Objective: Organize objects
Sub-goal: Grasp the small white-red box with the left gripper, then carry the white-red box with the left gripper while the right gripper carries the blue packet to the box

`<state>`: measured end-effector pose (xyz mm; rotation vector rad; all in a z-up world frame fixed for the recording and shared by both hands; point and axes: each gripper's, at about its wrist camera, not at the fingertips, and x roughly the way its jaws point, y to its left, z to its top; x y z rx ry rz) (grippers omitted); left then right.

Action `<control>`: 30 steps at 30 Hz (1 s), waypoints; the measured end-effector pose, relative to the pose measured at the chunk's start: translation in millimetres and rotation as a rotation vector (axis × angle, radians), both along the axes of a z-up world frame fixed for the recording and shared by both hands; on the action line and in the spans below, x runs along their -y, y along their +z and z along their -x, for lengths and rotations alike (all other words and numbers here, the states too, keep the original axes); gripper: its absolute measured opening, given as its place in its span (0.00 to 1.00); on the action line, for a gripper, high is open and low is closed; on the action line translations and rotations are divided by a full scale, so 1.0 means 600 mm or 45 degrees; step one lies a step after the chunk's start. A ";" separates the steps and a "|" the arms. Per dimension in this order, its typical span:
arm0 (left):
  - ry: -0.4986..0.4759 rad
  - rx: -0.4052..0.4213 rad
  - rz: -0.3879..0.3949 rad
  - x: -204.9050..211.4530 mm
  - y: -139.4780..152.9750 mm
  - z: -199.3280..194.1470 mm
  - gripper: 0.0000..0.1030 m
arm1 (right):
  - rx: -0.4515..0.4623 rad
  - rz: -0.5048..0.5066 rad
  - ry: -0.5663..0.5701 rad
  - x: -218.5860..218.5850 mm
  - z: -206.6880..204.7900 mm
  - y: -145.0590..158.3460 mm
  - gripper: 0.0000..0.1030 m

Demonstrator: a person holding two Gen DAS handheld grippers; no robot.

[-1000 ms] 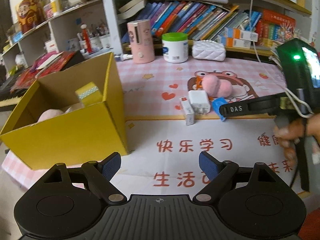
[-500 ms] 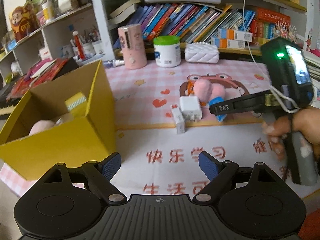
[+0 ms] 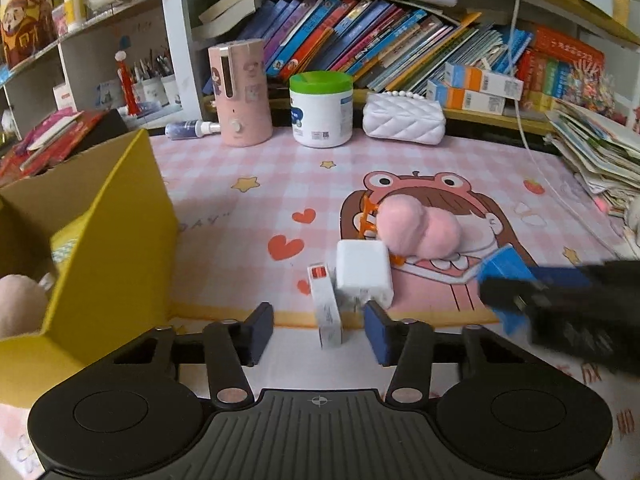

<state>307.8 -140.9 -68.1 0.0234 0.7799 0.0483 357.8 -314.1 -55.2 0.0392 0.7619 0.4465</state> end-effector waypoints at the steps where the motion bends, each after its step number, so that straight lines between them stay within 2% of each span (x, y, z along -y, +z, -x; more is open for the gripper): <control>1: 0.009 -0.010 0.000 0.000 -0.005 -0.010 0.38 | 0.002 0.003 0.005 0.001 0.003 0.001 0.31; 5: 0.052 -0.049 0.023 -0.003 -0.024 -0.042 0.37 | 0.001 0.002 0.014 0.005 0.018 0.005 0.31; 6: 0.063 -0.064 0.024 -0.004 -0.030 -0.047 0.31 | -0.001 -0.002 0.014 0.007 0.020 0.006 0.31; 12: 0.092 -0.149 0.056 -0.011 -0.059 -0.070 0.16 | 0.008 0.009 0.018 0.011 0.028 0.010 0.31; 16: 0.079 -0.147 0.081 -0.013 -0.056 -0.069 0.12 | 0.005 0.005 0.023 0.013 0.030 0.013 0.31; 21: 0.077 -0.100 0.120 -0.029 -0.023 -0.042 0.12 | 0.014 0.008 0.023 0.011 0.035 0.020 0.31; 27: 0.042 -0.015 0.185 -0.052 0.034 0.031 0.12 | 0.015 0.012 0.034 0.001 0.055 0.025 0.31; 30: 0.034 0.016 0.183 -0.062 0.051 0.072 0.12 | 0.011 0.031 0.045 -0.007 0.069 0.024 0.31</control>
